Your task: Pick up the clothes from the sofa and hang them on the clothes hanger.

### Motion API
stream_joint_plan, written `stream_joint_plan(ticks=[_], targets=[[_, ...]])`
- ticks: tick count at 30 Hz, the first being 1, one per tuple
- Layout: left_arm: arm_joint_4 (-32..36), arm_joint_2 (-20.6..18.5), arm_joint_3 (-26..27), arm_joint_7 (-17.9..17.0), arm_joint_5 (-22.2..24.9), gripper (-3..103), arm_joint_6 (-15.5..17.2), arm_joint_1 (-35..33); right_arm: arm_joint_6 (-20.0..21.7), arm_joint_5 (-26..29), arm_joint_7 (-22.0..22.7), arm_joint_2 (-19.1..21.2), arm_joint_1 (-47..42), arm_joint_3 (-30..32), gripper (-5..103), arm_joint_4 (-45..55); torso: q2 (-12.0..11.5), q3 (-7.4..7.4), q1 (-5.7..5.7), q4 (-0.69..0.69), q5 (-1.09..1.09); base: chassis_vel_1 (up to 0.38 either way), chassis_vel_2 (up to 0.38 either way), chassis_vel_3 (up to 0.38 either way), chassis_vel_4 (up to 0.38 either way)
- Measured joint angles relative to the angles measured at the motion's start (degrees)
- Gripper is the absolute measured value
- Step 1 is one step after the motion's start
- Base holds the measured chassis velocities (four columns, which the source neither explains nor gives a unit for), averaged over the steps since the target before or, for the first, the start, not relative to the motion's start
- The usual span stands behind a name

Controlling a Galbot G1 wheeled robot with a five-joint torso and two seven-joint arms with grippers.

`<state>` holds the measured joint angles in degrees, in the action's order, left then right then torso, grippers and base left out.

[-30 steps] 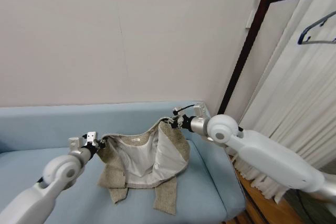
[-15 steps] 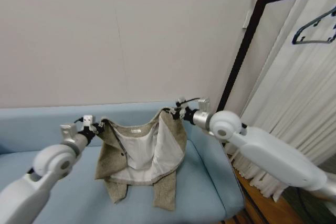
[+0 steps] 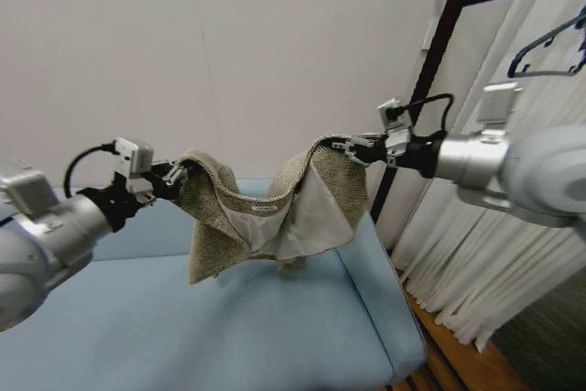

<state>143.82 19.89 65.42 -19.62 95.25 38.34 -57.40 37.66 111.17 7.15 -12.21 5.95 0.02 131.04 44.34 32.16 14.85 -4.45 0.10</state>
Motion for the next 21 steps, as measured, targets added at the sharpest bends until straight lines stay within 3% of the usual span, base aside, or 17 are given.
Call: stream_joint_plan(ticks=[4,5,6,7,8,12,13,14,17,19,21], targets=[[0.0,-4.1,10.3,-9.4,18.5,0,3.8,-0.8,2.1,5.0,-1.6,7.1,-0.3,2.9,1,2.6,0.0,0.00,0.00,-0.01,-0.02,0.000,0.000,0.000,0.000],[0.0,-4.1,10.3,-9.4,18.5,0,3.8,-0.8,2.1,5.0,-1.6,7.1,-0.3,2.9,1,2.6,0.0,0.00,0.00,-0.01,-0.02,0.000,0.000,0.000,0.000],[0.0,-5.6,12.4,-12.9,25.7,0,4.0,-0.6,2.7,6.1,-2.2,9.3,-0.7,3.3,1,3.4,0.0,0.00,0.00,-0.02,-0.01,0.000,0.000,0.000,0.000],[0.0,-6.5,13.1,-15.2,29.9,0,4.1,-0.3,2.9,7.1,-2.3,10.5,-0.9,3.5,1,4.0,0.0,-0.01,0.00,-0.03,0.00,0.000,0.000,0.000,0.000],[0.0,-6.5,13.1,-15.2,29.9,0,4.1,-0.3,2.9,7.1,-2.3,10.5,-0.9,3.5,1,4.0,0.0,-0.01,0.00,-0.03,0.00,0.000,0.000,0.000,0.000],[-0.2,-7.4,10.5,-24.3,38.9,0,4.1,0.1,4.1,12.6,0.3,11.8,-1.4,3.8,1,5.7,0.0,0.00,0.00,-0.01,0.02,0.000,0.000,0.000,0.000],[-0.3,-5.5,6.7,-29.7,41.4,0,4.1,-0.3,4.3,14.2,2.9,11.5,-2.2,3.0,1,6.6,0.0,0.00,0.00,-0.02,-0.03,0.000,0.000,0.000,0.000],[-0.3,-5.5,6.7,-29.7,41.4,0,4.1,-0.3,4.3,14.2,2.9,11.5,-2.2,3.0,1,6.6,0.0,0.00,0.00,-0.02,-0.03,0.000,0.000,0.000,0.000],[-0.4,-0.8,2.2,-34.9,41.9,0,4.0,-5.4,4.3,14.3,9.9,7.8,-4.1,-0.3,1,7.5,0.0,0.02,0.02,-0.01,-0.03,0.000,0.000,0.000,0.000],[-0.5,0.6,1.2,-35.8,41.3,0,4.0,-8.4,4.3,13.1,12.1,6.2,-5.3,-1.6,1,7.6,0.0,0.01,0.02,-0.01,-0.03,0.000,0.000,0.000,0.000],[-0.6,3.9,-3.0,-34.3,34.6,0,3.9,-14.6,4.3,7.0,15.3,2.1,-7.4,-7.6,1,7.3,0.0,0.02,0.02,0.03,-0.01,0.000,0.000,0.000,0.000]])
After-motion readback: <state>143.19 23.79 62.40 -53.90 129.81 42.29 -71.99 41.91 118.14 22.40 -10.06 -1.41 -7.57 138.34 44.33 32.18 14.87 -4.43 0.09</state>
